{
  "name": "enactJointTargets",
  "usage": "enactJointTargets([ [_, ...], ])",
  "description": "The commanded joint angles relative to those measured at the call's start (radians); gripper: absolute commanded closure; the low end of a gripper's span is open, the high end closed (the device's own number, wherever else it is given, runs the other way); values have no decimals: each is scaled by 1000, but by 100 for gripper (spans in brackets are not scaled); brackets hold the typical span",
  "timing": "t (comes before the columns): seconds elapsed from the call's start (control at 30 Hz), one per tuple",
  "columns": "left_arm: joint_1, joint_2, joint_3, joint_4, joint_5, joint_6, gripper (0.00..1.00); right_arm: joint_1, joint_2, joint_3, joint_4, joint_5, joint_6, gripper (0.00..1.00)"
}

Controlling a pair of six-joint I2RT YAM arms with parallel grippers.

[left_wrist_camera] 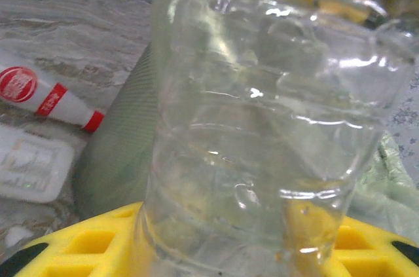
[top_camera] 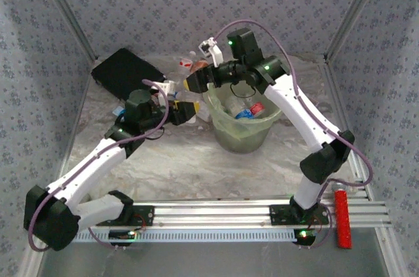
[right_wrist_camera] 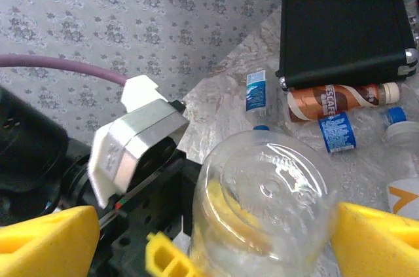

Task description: Put the plastic bottles in the bin

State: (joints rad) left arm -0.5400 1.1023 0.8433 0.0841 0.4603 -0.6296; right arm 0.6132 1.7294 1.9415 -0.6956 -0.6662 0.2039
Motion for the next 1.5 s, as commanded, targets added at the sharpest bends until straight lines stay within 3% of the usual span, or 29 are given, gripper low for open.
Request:
enactJointTargets([
  [0.0, -16, 19, 84, 86, 22, 39, 52, 3, 24, 50, 9, -15, 25, 11],
  [0.2, -18, 13, 96, 96, 15, 41, 54, 2, 33, 43, 11, 3, 23, 20],
  [0.53, -20, 8, 123, 32, -32, 54, 54, 5, 81, 87, -30, 58, 12, 15],
  [0.73, -18, 16, 119, 29, -42, 53, 54, 7, 77, 90, -29, 50, 11, 28],
  [0.83, -20, 16, 118, 19, -48, 53, 46, 5, 69, 89, -19, 57, 12, 37],
  [1.07, -19, -15, 107, -62, -123, 54, 5, -20, 51, 168, -53, 91, -24, 44],
  [1.33, -9, -85, 45, -199, -262, 29, 0, -151, -63, 159, -61, 145, -38, 44],
  [1.47, 80, -74, 12, -360, -349, -82, 0, -224, -142, 90, -67, 251, -59, 44],
])
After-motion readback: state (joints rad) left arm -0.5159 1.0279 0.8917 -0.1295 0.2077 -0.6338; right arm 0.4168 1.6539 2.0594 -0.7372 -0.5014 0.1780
